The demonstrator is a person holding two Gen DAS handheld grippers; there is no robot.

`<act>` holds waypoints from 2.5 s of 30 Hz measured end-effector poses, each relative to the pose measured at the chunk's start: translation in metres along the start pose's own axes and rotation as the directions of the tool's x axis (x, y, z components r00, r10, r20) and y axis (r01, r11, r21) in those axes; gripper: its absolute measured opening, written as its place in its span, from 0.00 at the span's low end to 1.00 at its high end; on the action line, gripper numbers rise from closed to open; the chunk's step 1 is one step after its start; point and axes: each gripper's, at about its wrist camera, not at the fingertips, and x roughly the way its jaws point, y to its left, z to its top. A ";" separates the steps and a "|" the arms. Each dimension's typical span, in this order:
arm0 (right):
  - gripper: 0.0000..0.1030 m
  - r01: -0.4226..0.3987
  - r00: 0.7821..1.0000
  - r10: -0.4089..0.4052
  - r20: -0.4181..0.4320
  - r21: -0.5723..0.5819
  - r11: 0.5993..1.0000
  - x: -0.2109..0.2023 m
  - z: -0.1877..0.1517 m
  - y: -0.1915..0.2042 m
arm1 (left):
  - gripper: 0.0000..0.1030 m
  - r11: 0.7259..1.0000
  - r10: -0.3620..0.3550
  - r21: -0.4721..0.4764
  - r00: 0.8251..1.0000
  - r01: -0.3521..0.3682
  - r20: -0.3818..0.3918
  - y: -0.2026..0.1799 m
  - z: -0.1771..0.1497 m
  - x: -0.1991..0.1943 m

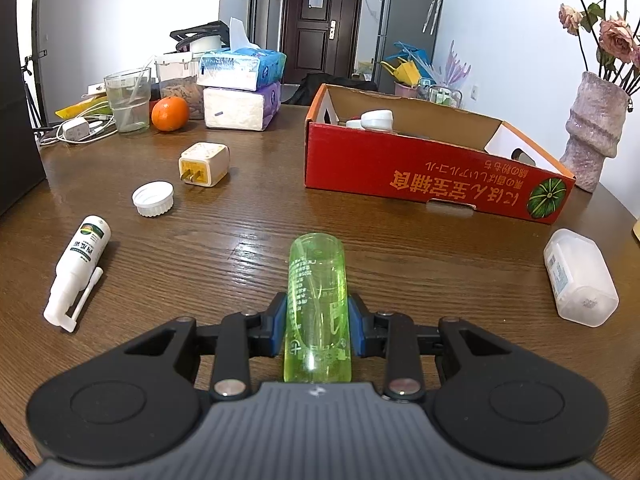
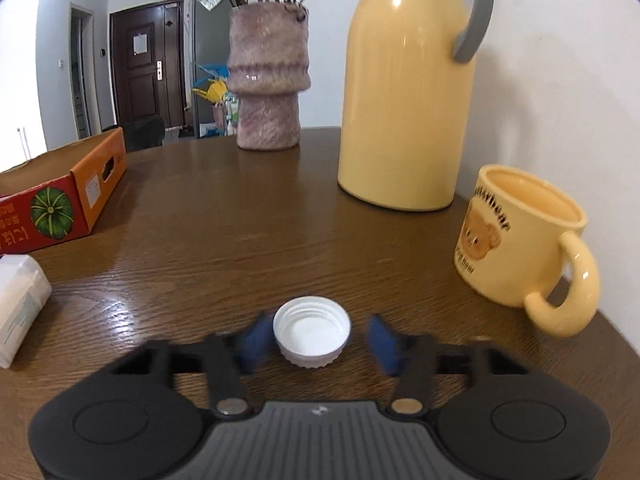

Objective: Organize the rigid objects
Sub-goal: 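Lift the green bottle with the left tool while the right tool grasps the white bottle cap, then carry the green bottle and white cap with both tools over the cardboard box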

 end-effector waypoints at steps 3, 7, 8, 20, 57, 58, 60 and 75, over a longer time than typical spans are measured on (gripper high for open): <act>0.38 -0.003 1.000 0.003 0.006 -0.004 1.000 -0.001 -0.001 0.002 | 0.31 1.000 0.001 0.000 1.000 -0.001 -0.002 0.000 0.000 0.001; 0.38 -0.003 0.999 0.003 0.051 0.003 1.000 -0.008 -0.003 0.003 | 0.31 1.000 0.001 -0.002 1.000 -0.001 -0.001 0.000 0.000 0.000; 0.38 -0.005 0.998 0.004 0.060 0.007 1.000 -0.011 -0.003 0.003 | 0.31 1.000 0.000 -0.002 1.000 0.000 0.000 0.000 0.000 0.000; 0.38 -0.074 0.976 0.074 0.205 -0.007 0.997 -0.056 -0.021 0.037 | 0.31 1.000 -0.012 -0.010 1.000 0.012 0.024 0.001 0.000 -0.006; 0.38 -0.311 0.915 0.336 0.222 -0.143 0.940 -0.113 -0.042 0.156 | 0.31 0.991 -0.135 -0.002 0.988 0.136 0.070 -0.002 0.006 -0.036; 0.38 -0.314 0.913 0.341 0.225 -0.148 0.938 -0.114 -0.042 0.159 | 0.31 0.990 -0.139 -0.002 0.987 0.139 0.077 -0.002 0.007 -0.038; 0.38 -0.324 0.909 0.352 0.225 -0.151 0.934 -0.116 -0.041 0.164 | 0.31 0.989 -0.146 -0.007 0.986 0.147 0.083 -0.001 0.008 -0.040; 0.38 -0.397 0.867 0.438 0.236 -0.203 0.895 -0.124 -0.024 0.198 | 0.31 0.987 -0.159 0.014 0.980 0.159 0.121 -0.013 0.026 -0.053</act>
